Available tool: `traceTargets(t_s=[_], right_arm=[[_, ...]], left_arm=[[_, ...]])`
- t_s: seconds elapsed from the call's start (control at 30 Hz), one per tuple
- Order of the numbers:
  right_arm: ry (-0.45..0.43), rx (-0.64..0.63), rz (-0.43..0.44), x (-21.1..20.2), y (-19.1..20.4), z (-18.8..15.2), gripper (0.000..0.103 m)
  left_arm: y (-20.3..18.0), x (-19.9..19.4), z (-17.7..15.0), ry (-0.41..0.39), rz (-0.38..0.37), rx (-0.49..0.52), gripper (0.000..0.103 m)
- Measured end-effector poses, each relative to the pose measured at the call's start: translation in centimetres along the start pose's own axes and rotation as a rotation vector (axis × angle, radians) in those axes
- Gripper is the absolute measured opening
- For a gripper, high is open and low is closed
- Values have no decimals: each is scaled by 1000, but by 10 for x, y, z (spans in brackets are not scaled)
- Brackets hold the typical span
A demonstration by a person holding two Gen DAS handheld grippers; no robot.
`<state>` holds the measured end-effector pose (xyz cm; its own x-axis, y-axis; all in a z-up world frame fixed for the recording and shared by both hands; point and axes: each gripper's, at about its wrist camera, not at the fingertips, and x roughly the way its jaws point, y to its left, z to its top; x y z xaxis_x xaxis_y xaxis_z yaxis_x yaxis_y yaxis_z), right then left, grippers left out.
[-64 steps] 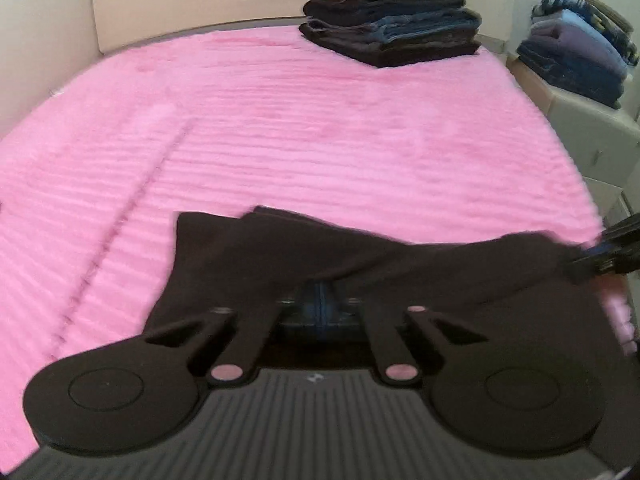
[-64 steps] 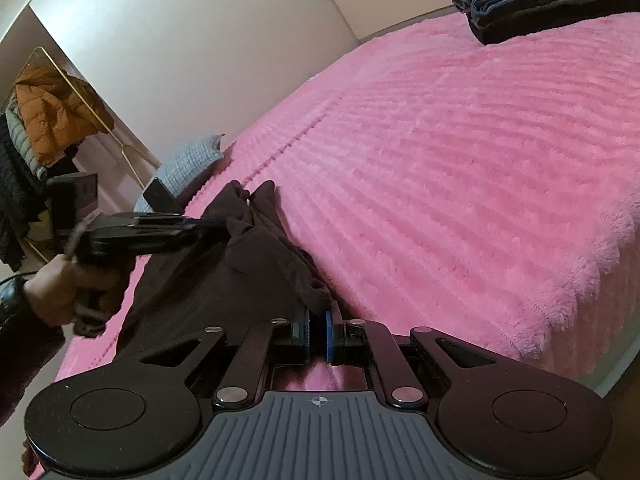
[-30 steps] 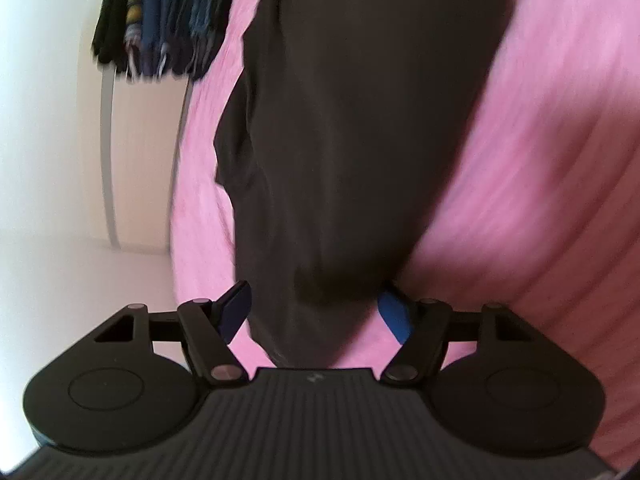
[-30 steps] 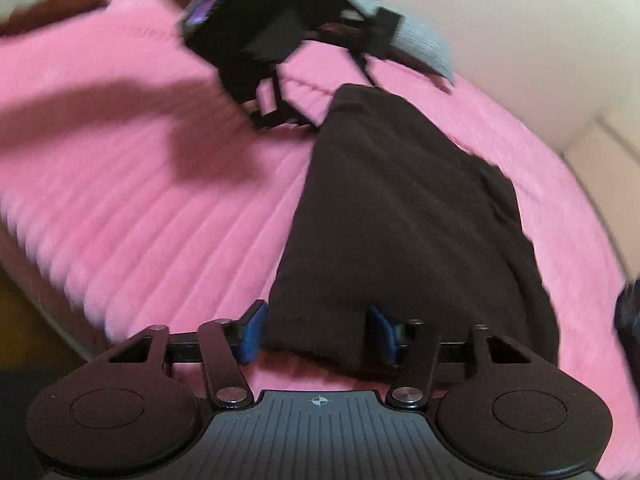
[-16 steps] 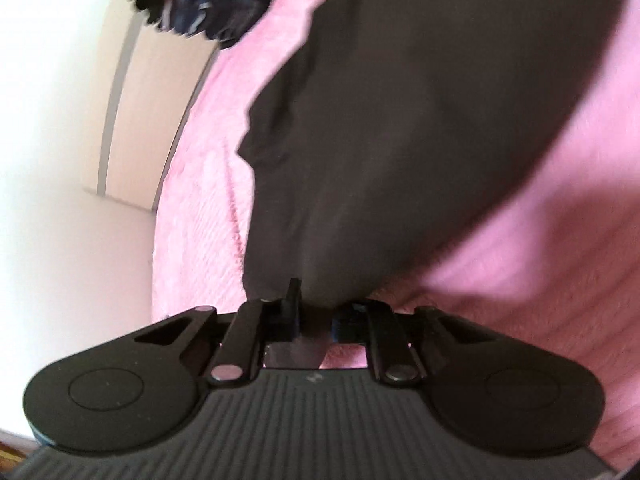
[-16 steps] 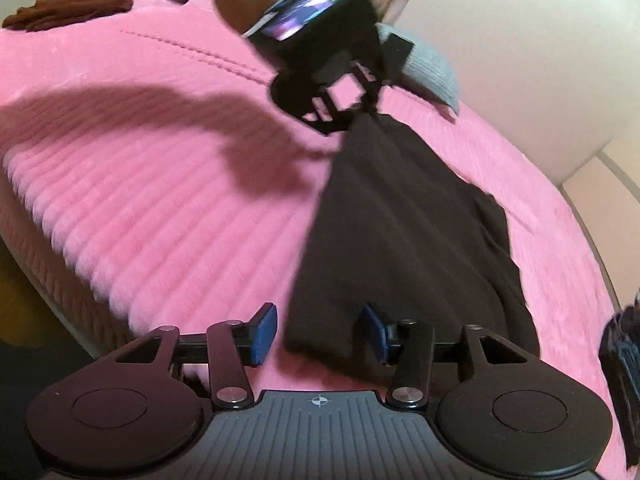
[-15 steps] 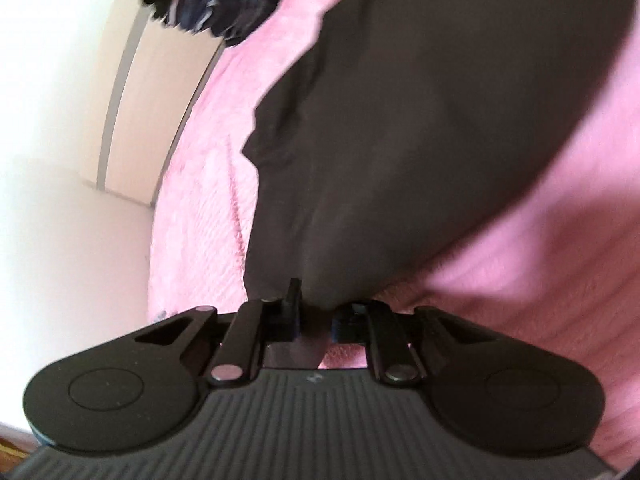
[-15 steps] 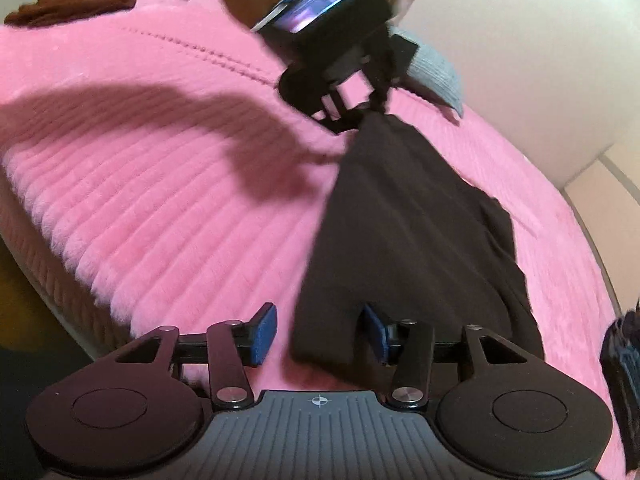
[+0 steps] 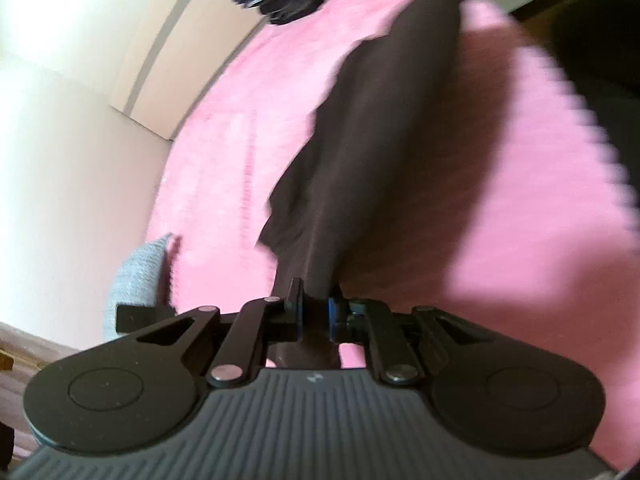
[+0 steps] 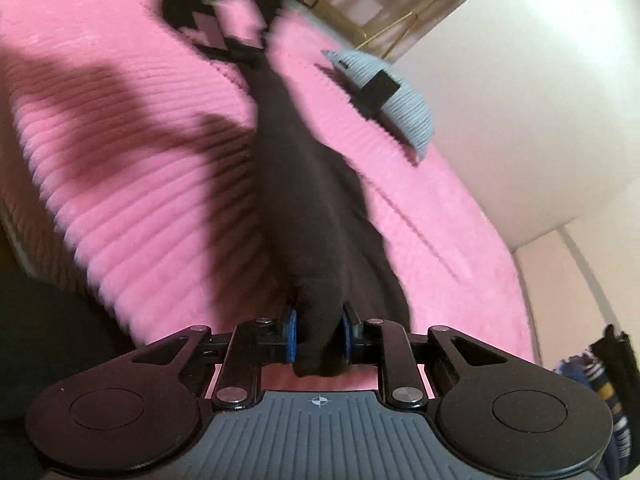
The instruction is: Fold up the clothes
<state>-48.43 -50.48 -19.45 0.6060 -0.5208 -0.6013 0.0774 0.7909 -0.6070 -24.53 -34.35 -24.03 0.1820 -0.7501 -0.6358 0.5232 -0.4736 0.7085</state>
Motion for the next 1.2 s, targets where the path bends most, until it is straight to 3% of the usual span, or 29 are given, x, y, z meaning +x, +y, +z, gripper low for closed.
traceTargets(t_s=[0.17,0.27,0.37,0.43,0.5,0.57,0.67,0.77,0.83,0.93,1.07,1.2], right_arm=[[55,85,58,3,10,-43,20],[77,102,67,4,24,-64,20],[62,204,40,-5,19,-76,25],[51,285,-4,-15,11,-86,66],[32,360,-53,-28,3,-93,68],[19,474,-41,-32,-12,-100,68],[-14,644,2,-27,-37,-106,68],[-54,795,60,-10,-66,-104,68],[-82,890,99,4,-88,-105,68],[-115,991,154,32,-119,-102,68],[-112,1057,210,81,-148,-96,68],[-116,1120,245,118,-164,-98,68]], left_arm=[[-95,-52,8,29,-90,-64,12],[-121,-66,-1,83,-103,-155,12],[-105,-90,-15,94,-85,-304,12],[-79,-102,-25,82,-75,-421,13],[-50,-108,-30,67,-68,-523,16],[-23,-106,-35,51,-64,-618,31],[18,-82,-41,12,-101,-773,34],[55,-34,-44,-19,-165,-950,35],[71,0,-41,-14,-208,-1016,36],[93,50,-43,7,-255,-1099,36],[106,91,-52,36,-232,-1170,36],[108,110,-61,49,-233,-1187,42]])
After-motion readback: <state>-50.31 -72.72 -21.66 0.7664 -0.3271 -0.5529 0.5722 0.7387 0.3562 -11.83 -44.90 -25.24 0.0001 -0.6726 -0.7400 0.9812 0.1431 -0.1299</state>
